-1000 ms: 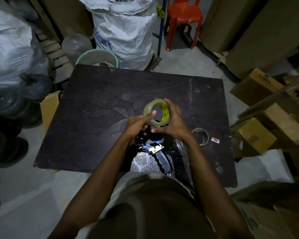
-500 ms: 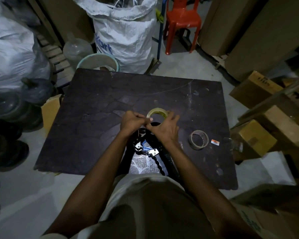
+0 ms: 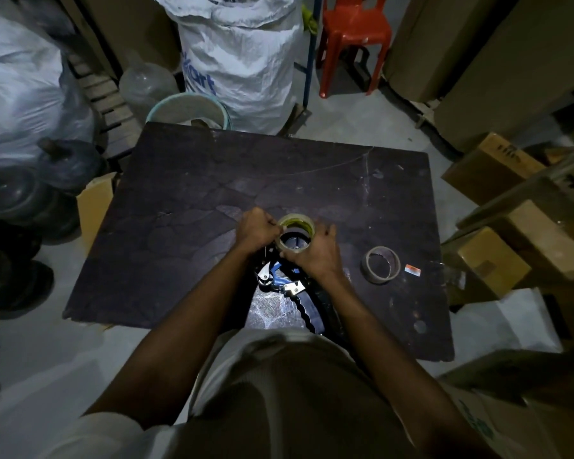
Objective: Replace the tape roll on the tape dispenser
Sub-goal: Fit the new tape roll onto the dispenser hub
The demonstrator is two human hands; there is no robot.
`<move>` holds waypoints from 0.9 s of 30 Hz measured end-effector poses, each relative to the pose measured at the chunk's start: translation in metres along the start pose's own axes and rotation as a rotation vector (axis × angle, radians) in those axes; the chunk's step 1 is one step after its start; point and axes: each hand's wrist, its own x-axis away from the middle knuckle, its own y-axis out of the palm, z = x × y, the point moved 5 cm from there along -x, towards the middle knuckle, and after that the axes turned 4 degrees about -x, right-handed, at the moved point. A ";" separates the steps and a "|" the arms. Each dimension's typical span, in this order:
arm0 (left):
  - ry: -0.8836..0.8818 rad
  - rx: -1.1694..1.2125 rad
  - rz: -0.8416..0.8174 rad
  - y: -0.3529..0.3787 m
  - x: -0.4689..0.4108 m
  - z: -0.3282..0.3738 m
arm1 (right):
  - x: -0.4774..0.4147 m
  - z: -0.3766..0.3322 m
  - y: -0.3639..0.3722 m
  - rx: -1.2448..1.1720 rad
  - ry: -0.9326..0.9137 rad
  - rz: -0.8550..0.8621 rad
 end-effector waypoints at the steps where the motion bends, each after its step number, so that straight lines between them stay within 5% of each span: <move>1: -0.001 -0.002 -0.002 0.002 -0.001 0.000 | 0.001 0.001 0.000 0.002 0.008 0.007; 27: 0.145 0.069 0.037 0.034 0.012 -0.020 | 0.010 0.022 0.017 -0.071 0.065 0.064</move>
